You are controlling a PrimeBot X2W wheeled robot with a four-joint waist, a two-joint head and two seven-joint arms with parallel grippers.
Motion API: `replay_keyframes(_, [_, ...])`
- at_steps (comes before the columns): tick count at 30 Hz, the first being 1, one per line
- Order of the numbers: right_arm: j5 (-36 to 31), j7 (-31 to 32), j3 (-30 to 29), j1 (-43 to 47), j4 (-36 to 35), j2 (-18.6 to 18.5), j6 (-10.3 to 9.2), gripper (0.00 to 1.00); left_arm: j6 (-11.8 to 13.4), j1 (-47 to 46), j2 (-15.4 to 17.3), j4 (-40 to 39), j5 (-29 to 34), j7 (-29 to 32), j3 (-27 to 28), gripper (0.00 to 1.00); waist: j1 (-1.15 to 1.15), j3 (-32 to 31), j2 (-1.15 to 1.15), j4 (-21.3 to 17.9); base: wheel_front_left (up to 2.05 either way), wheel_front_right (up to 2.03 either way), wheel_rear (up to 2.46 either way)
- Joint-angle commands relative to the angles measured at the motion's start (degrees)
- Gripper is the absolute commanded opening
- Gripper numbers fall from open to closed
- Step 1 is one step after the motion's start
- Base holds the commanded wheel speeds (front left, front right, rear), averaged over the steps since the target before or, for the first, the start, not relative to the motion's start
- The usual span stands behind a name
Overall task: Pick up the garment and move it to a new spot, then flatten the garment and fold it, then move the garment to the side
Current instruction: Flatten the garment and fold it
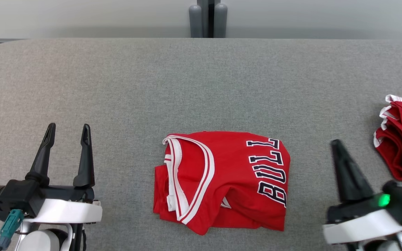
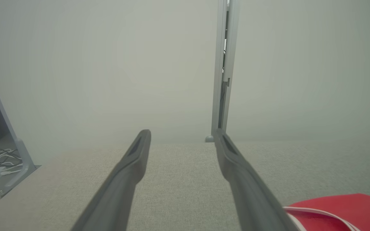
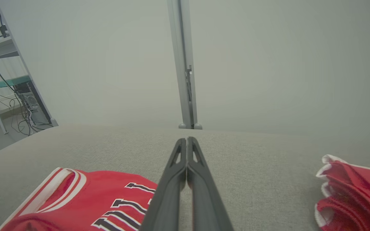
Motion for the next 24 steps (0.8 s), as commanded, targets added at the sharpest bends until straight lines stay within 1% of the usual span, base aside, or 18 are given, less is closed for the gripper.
replay_keyframes(1, [1.0, 0.0, 2.7, -1.3, 1.1, -0.7, 0.04, 0.00, 0.4, -1.4, 0.0, -0.1, -0.1, -0.4, -0.1, 1.00, 0.00, 0.6, 0.00, 0.4, 0.00, 0.00, 0.00])
replay_keyframes(5, [2.7, -0.4, 12.0, -4.6, 5.3, -1.5, 0.04, 0.00, 0.2, -2.1, -0.2, 0.5, -0.4, -0.7, -1.0, 1.00, 0.00, 1.3, 0.00, 1.3, 0.00, 0.00, 0.00])
replay_keyframes(9, [5.1, -1.6, 19.7, -8.3, 10.4, -2.1, 0.03, 0.00, 0.1, -2.8, -0.4, 1.0, -0.7, -1.1, -1.6, 1.00, 0.00, 2.0, 0.00, 2.2, 0.00, 0.00, 0.00])
replay_keyframes(17, [8.9, -2.7, 31.2, -15.4, 23.4, -2.0, 0.04, 0.00, 0.0, -4.1, -0.4, 2.4, -1.4, -1.9, -2.0, 1.00, 0.00, 3.5, 0.00, 3.1, 0.00, 0.00, 0.00])
replay_keyframes(18, [8.9, -2.7, 31.2, -15.4, 23.4, -2.0, 0.04, 0.00, 0.0, -4.1, -0.4, 2.4, -1.4, -1.9, -2.0, 1.00, 0.00, 3.5, 0.00, 3.1, 0.00, 0.00, 0.00])
replay_keyframes(24, [11.9, -3.3, 39.7, -19.1, 31.7, -1.5, 0.04, 0.00, -0.2, -5.0, -0.4, 3.3, -1.9, -2.3, -2.3, 1.00, 0.00, 4.2, 0.00, 3.4, 0.00, 0.00, 0.00])
